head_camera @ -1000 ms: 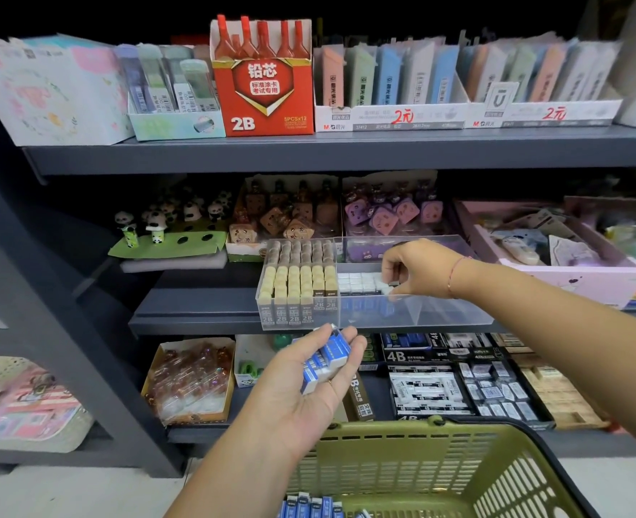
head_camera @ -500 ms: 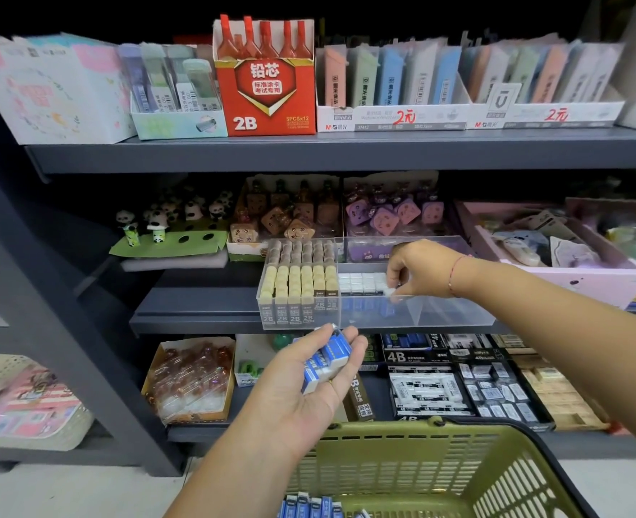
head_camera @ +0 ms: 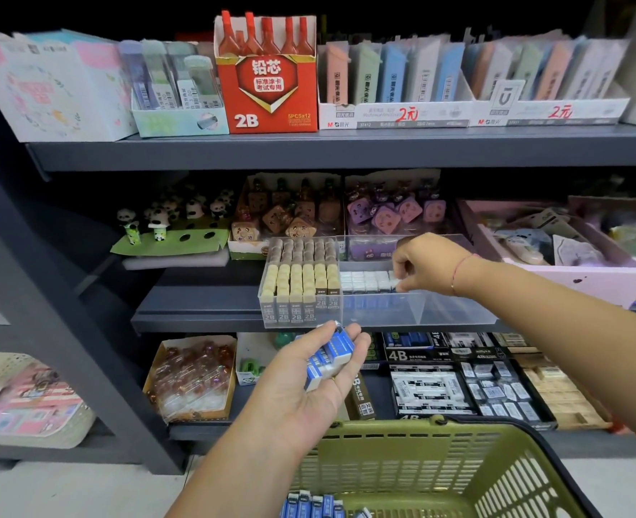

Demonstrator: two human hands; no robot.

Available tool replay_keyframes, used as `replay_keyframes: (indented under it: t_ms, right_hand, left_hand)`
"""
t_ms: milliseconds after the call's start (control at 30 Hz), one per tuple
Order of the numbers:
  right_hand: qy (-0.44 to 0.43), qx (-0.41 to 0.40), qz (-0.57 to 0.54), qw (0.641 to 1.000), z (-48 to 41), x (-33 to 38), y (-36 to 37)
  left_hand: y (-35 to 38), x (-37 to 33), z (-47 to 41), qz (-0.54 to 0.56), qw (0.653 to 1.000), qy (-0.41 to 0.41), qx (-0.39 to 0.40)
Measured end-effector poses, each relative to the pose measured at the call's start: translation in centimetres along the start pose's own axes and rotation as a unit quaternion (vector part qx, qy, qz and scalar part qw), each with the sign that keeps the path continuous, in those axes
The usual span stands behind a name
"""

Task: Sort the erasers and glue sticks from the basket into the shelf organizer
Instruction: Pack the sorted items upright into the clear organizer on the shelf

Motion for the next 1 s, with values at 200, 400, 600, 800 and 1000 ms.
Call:
replay_keyframes:
  t_ms: [200,400,600,800,1000]
  right_hand:
    - [0.014,-0.006,0.035,0.999,0.5,0.3,-0.2]
    - [0.036,0.013,0.102,0.994,0.7,0.2,-0.3]
    - [0.053,0.010,0.104,0.993,1.1,0.1,-0.8]
    - [0.065,0.027,0.132,0.989,1.1,0.5,-0.8]
    - [0.070,0.023,0.148,0.986,1.2,0.6,-1.3]
  left_hand:
    - [-0.1,0.0,0.1,0.000,1.000,-0.003,-0.003]
    - [0.0,0.1,0.1,-0.006,1.000,-0.005,0.001]
    - [0.1,0.2,0.1,-0.017,1.000,-0.007,0.008]
    - [0.2,0.2,0.1,-0.025,1.000,-0.009,0.012]
    - [0.1,0.2,0.1,-0.015,1.000,-0.012,0.011]
Point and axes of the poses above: each hand's wrist, its own z-axis away from the middle knuckle, its own y-axis out of the palm, x = y × z, the point moved 7 cm from there along -z, towards the middle knuckle, and after that the axes turned 9 degrees about z, right-handed, at the moved point
